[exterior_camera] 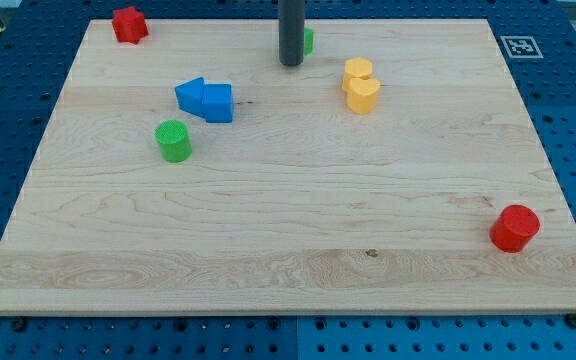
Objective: Place your hand to the left of the yellow hexagon
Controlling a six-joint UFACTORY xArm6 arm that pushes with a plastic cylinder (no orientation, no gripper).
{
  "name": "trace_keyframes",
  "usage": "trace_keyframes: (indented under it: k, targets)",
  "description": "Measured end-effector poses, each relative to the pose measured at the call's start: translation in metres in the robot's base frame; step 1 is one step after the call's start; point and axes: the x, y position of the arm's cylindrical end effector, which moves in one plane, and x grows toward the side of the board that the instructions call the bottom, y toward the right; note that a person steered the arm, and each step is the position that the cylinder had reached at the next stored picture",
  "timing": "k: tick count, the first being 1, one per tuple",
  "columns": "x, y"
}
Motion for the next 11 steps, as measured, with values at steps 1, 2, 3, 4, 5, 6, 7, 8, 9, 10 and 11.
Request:
trace_keyframes:
  k: [1, 2, 3, 4, 5, 6, 7, 8, 9, 10, 11]
  targets:
    - [-0.003, 0.004]
    - [-0.001, 0.019]
    - [0.000, 0.036]
    - [0.022, 0.054]
    - [0.027, 0.054]
    - [0.028, 0.054]
    - [0.031, 0.054]
    - [0.031, 0.054]
    - [0.032, 0.054]
    - [0.038, 0.054]
    - [0.044, 0.047]
